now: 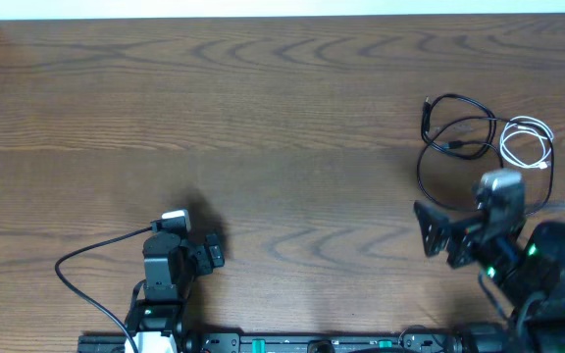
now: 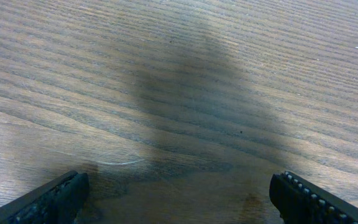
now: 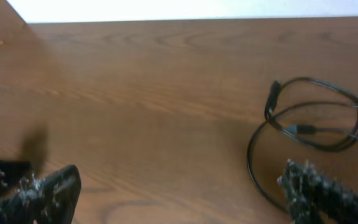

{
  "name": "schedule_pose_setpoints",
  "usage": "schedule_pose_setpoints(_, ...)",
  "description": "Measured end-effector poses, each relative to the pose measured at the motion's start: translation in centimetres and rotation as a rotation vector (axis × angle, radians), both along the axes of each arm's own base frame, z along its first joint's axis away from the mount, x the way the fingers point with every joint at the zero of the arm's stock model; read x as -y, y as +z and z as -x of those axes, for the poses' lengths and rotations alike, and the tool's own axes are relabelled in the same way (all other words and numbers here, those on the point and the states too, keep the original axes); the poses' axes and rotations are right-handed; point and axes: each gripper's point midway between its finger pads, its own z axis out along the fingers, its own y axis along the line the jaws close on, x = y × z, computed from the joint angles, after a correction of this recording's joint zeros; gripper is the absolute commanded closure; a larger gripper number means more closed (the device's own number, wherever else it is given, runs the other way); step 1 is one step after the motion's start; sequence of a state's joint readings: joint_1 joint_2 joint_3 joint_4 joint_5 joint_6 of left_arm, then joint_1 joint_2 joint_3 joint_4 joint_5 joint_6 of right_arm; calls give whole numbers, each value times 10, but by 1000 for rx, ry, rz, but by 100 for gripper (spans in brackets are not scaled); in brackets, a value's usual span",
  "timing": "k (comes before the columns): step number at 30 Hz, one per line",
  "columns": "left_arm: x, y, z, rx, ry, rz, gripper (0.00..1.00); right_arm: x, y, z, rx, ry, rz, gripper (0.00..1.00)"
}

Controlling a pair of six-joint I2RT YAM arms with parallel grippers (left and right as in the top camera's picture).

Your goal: Untangle cables

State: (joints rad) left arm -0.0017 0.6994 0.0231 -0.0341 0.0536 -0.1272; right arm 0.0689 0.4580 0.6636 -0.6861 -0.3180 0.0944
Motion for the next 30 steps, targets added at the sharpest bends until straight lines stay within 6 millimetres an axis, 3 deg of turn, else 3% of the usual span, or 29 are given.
schedule_pose_setpoints(6,0,0,0,0,0,0,2,6,-56,8,-17,-28,1,1)
schedule_pose_setpoints(16,0,0,0,0,0,0,2,8,-84,17,24,-32,-1,1)
schedule_pose_setpoints(23,0,0,0,0,0,0,2,15,-74,18,110,-71,-4,1)
schedule_pose_setpoints(30,0,0,0,0,0,0,2,20,-25,5,333,-93,-7,1)
